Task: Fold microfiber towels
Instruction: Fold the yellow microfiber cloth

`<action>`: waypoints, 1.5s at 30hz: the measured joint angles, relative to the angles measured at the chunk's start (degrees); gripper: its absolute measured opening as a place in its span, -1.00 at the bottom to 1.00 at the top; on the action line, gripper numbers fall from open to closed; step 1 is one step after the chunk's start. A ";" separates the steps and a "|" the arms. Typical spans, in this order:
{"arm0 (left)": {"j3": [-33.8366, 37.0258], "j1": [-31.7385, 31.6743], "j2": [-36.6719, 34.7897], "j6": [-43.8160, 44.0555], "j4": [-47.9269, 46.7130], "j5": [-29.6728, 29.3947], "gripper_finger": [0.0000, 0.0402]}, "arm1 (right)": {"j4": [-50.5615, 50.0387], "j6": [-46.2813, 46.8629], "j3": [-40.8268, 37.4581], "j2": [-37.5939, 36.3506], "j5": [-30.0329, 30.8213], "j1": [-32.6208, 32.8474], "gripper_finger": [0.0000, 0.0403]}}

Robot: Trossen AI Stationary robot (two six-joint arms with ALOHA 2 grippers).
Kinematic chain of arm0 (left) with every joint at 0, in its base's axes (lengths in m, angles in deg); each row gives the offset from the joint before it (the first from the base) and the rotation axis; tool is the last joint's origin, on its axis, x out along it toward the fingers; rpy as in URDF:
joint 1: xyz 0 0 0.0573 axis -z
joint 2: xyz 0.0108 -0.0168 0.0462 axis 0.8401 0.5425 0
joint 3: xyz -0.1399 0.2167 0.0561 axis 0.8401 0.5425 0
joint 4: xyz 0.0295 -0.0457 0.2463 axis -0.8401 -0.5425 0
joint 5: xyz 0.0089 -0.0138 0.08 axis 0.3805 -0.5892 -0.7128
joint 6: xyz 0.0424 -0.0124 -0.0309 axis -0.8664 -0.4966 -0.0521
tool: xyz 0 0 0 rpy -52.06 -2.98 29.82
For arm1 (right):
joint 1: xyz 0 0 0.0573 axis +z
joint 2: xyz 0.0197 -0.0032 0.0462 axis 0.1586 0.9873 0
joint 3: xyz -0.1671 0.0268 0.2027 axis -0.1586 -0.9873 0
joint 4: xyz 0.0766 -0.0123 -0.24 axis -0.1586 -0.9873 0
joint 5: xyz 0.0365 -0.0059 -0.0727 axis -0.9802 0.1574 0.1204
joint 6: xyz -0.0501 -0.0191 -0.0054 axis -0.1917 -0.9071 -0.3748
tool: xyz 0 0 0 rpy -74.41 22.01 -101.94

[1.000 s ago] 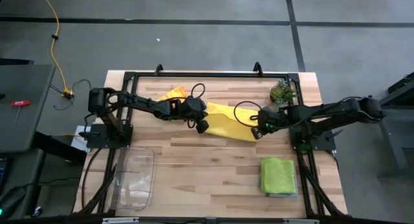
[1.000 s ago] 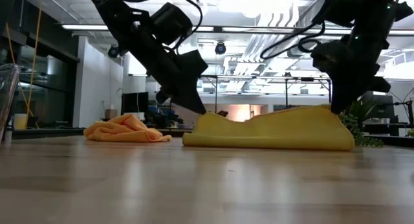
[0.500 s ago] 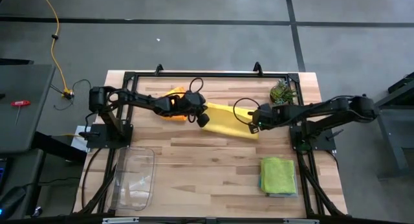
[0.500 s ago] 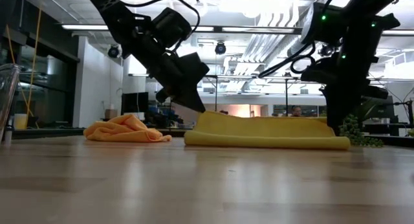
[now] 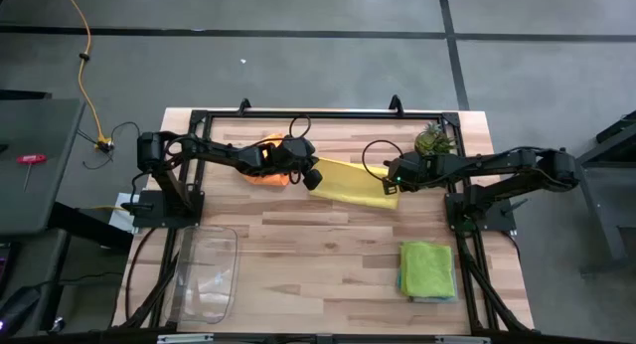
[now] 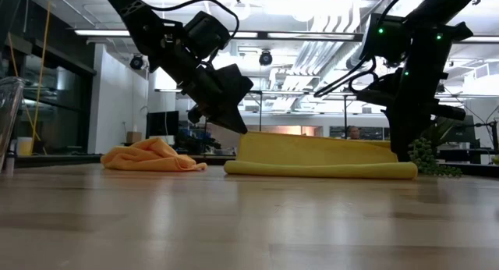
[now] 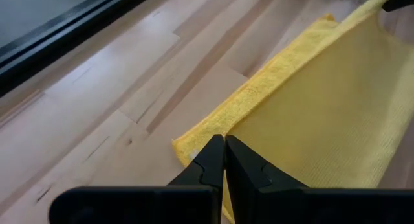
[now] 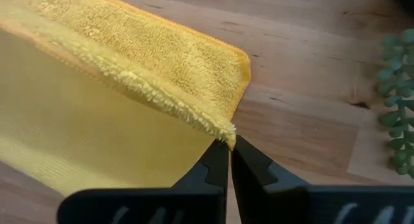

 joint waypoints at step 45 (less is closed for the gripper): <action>0.00 -1.02 -0.02 -4.47 0.49 -5.96 -0.53 | 0.55 1.31 0.00 0.00 4.57 0.02 -0.25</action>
